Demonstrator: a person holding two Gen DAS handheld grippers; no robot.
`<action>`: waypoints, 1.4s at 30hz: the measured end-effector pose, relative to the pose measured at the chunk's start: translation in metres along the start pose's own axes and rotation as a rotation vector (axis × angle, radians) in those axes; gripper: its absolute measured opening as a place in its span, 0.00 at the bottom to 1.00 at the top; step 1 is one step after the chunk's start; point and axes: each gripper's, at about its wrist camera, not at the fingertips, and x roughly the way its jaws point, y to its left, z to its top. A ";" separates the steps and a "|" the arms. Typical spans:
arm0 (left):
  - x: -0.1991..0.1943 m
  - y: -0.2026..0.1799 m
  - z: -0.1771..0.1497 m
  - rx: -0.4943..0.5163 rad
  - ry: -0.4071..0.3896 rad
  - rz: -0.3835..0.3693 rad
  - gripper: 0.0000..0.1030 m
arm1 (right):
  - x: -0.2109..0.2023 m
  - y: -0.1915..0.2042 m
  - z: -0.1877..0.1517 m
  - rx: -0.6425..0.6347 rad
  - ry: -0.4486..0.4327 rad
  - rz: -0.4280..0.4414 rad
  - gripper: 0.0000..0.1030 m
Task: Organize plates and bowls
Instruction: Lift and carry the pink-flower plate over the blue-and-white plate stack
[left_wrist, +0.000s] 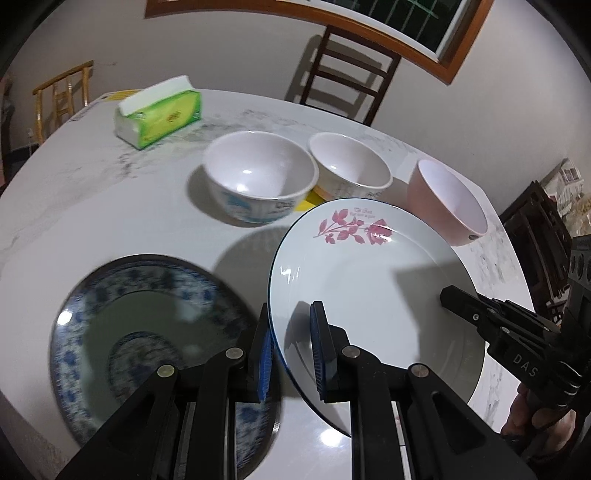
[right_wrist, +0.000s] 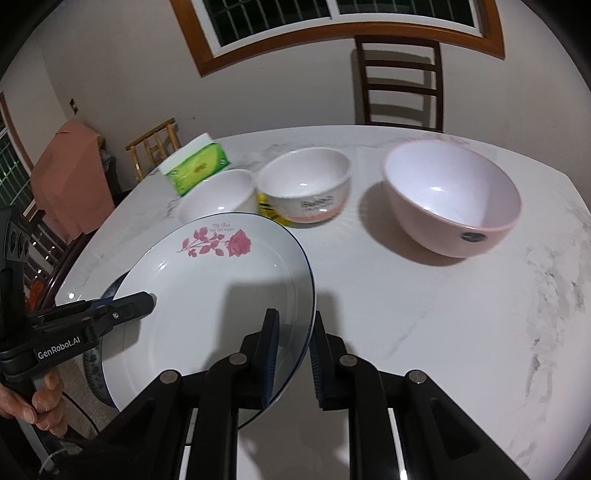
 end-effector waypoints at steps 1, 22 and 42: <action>-0.005 0.004 0.000 -0.004 -0.006 0.005 0.14 | 0.000 0.006 0.000 -0.007 -0.001 0.007 0.16; -0.067 0.108 -0.033 -0.153 -0.064 0.129 0.14 | 0.030 0.119 -0.006 -0.132 0.052 0.132 0.16; -0.043 0.145 -0.049 -0.219 0.004 0.147 0.14 | 0.070 0.140 -0.020 -0.134 0.144 0.135 0.16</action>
